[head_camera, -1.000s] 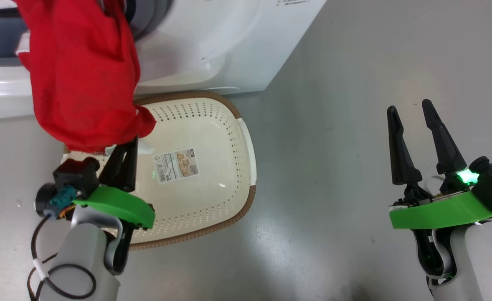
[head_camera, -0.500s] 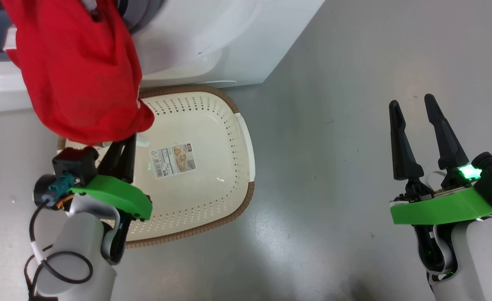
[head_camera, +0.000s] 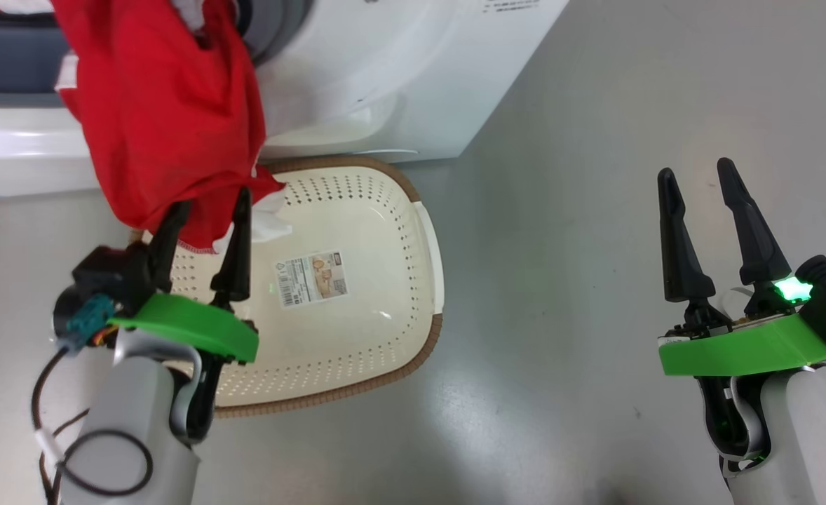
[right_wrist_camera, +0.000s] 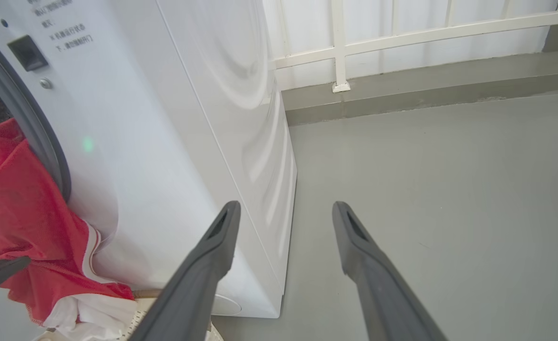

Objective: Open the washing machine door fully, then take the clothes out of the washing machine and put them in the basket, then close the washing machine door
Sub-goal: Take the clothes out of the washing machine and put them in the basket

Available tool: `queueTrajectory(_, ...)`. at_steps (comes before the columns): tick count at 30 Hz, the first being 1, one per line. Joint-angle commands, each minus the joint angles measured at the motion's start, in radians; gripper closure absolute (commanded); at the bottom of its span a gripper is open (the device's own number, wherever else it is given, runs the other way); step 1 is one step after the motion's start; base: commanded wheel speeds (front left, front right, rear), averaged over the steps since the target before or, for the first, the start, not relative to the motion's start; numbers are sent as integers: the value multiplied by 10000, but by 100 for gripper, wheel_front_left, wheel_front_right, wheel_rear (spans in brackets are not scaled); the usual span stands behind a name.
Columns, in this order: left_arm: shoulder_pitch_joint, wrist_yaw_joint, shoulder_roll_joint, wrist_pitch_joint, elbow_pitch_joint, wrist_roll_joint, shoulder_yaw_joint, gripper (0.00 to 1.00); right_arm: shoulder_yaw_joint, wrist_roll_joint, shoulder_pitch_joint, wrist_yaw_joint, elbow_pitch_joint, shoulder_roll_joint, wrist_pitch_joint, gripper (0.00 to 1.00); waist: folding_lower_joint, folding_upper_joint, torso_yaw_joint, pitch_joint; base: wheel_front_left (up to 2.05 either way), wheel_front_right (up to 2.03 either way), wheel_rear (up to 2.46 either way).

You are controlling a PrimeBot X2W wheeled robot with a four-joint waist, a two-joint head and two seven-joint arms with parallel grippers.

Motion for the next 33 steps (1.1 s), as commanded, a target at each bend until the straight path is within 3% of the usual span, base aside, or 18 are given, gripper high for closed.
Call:
queueTrajectory(1,507,-54,207,-51,-459,130,391,0,118,-119,203,63,-192,17,-63,0,0,0,128,-134,0,0,0)
queueTrajectory(19,2420,-54,-251,-51,-3547,666,1687,0,129,-261,479,63,-91,17,-63,0,0,0,500,-700,0,0,0)
queueTrajectory(33,3543,-54,-286,-51,-5125,600,1921,0,91,-292,502,63,-113,17,-63,0,0,0,466,-713,0,0,0)
